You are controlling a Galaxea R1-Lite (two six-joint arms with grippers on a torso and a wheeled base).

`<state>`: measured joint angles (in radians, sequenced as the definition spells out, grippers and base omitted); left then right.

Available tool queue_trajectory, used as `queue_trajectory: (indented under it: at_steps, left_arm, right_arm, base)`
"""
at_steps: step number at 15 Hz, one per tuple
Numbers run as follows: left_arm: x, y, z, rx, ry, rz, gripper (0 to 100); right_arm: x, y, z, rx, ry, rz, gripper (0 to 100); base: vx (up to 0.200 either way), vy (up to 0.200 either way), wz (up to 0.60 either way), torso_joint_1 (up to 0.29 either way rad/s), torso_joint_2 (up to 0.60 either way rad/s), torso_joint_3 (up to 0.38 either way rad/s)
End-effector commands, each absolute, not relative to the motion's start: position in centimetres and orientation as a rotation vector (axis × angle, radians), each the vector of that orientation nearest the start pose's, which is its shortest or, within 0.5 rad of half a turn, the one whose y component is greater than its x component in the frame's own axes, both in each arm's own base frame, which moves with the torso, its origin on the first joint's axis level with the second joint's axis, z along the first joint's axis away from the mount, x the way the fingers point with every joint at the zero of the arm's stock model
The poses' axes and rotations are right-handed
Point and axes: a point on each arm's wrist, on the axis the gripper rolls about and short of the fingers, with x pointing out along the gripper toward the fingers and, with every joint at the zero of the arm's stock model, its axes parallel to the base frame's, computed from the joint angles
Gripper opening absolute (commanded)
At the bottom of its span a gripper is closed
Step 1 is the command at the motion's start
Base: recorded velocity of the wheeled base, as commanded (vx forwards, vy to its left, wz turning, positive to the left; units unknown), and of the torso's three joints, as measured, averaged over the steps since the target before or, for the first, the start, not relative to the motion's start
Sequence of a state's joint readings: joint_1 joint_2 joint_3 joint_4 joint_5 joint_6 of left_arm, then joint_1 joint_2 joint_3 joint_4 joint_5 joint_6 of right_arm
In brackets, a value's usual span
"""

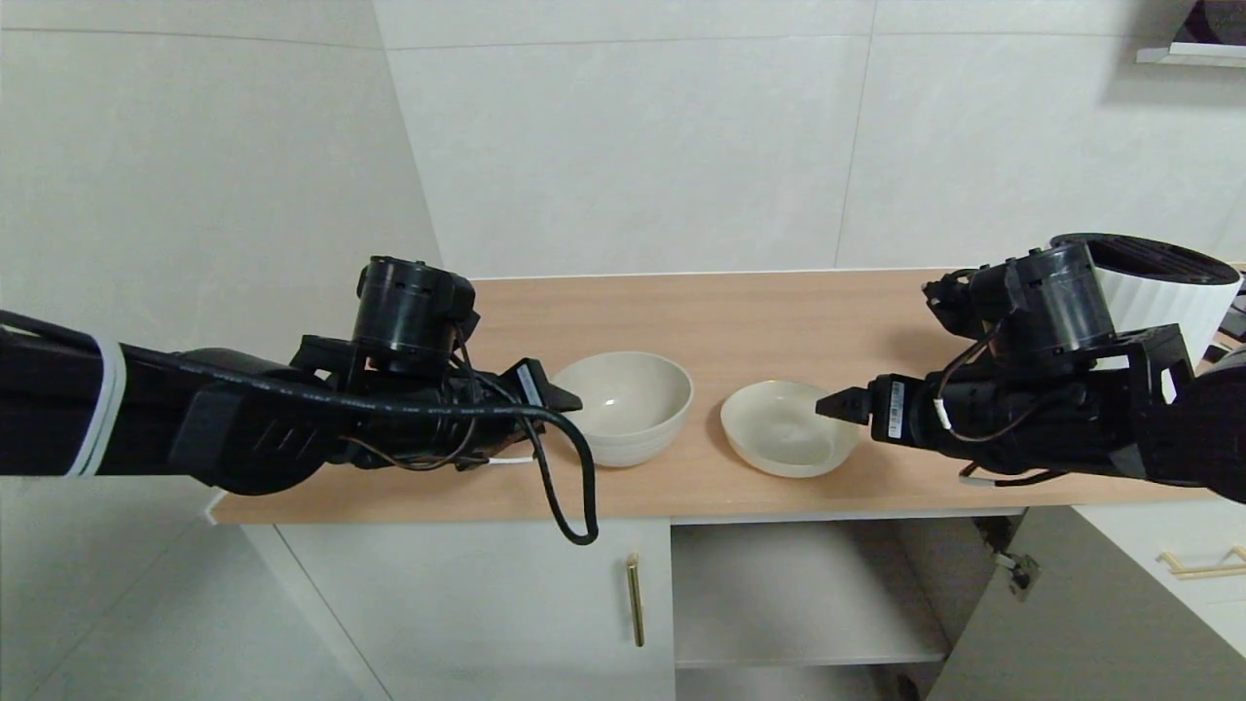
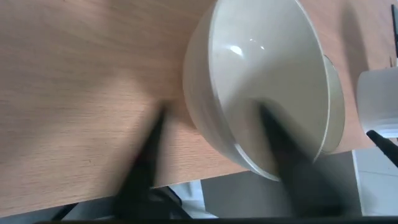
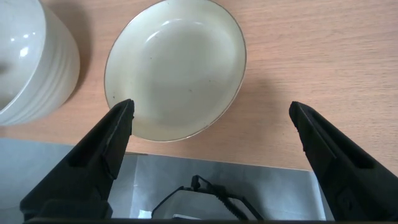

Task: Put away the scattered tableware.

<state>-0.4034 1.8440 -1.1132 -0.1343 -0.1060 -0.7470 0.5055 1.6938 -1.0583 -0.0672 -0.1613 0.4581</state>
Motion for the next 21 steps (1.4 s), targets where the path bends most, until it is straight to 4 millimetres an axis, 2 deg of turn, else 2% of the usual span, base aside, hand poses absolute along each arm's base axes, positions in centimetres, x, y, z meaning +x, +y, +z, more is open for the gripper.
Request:
queue_trajectory:
  at_steps: [1, 7, 13, 21]
  left_arm:
    - [31.7, -13.8, 17.2, -0.62, 0.745, -0.248, 0]
    - [31.5, -13.7, 17.6, -0.623, 0.737, -0.253, 0]
    - [29.4, -13.0, 19.0, -0.636, 0.734, -0.323, 0]
    - [29.5, -13.0, 18.9, -0.635, 0.737, -0.322, 0]
  right_arm:
    - [27.0, 14.6, 20.2, 0.259, 0.596, 0.206, 100]
    - [27.3, 14.7, 19.9, 0.251, 0.601, 0.2, 100]
    - [29.6, 15.8, 16.9, 0.157, 0.614, 0.016, 100]
    - [30.2, 16.4, 16.2, 0.154, 0.624, 0.013, 100]
  base:
    - [0.0, 0.0, 0.0, 0.0, 0.0, 0.0]
    - [0.0, 0.0, 0.0, 0.0, 0.0, 0.0]
    - [0.0, 0.0, 0.0, 0.0, 0.0, 0.0]
    - [0.0, 0.0, 0.0, 0.0, 0.0, 0.0]
